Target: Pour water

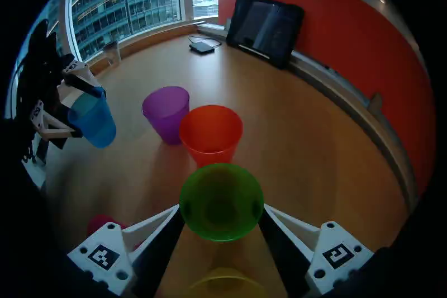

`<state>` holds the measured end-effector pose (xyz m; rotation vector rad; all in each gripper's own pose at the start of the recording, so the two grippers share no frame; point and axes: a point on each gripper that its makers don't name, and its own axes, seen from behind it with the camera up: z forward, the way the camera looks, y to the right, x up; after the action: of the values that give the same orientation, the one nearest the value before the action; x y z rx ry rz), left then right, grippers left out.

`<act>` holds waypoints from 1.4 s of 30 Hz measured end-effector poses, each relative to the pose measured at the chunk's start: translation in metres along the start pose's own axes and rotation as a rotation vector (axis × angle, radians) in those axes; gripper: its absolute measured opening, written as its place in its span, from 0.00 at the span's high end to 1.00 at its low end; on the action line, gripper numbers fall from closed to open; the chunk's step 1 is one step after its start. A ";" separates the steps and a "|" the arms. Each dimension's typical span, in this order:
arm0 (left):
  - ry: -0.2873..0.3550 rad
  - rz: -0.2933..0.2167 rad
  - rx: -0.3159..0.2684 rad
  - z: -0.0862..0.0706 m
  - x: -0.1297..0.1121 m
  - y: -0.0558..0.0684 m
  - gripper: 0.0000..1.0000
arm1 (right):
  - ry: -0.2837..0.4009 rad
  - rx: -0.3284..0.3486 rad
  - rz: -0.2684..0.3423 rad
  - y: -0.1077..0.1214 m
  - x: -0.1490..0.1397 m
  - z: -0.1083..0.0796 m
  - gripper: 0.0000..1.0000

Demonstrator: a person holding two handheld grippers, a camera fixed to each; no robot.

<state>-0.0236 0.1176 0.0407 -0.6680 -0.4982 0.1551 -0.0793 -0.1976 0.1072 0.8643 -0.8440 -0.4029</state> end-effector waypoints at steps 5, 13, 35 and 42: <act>0.015 0.003 0.003 -0.003 0.006 0.001 0.11 | 0.043 -0.006 0.010 -0.001 0.007 -0.010 0.10; 0.063 0.008 0.011 -0.011 0.024 0.005 0.12 | 0.138 -0.017 0.008 -0.009 0.022 -0.039 0.10; 0.270 0.006 0.035 -0.041 0.096 0.010 0.12 | 0.461 -0.081 -0.029 -0.033 0.080 -0.136 0.10; 0.297 0.016 0.026 -0.046 0.107 0.016 0.12 | 0.570 -0.102 -0.056 -0.044 0.096 -0.155 0.10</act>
<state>0.0924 0.1358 0.0413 -0.6564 -0.2056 0.0749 0.1024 -0.2056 0.0622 0.8492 -0.2714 -0.2261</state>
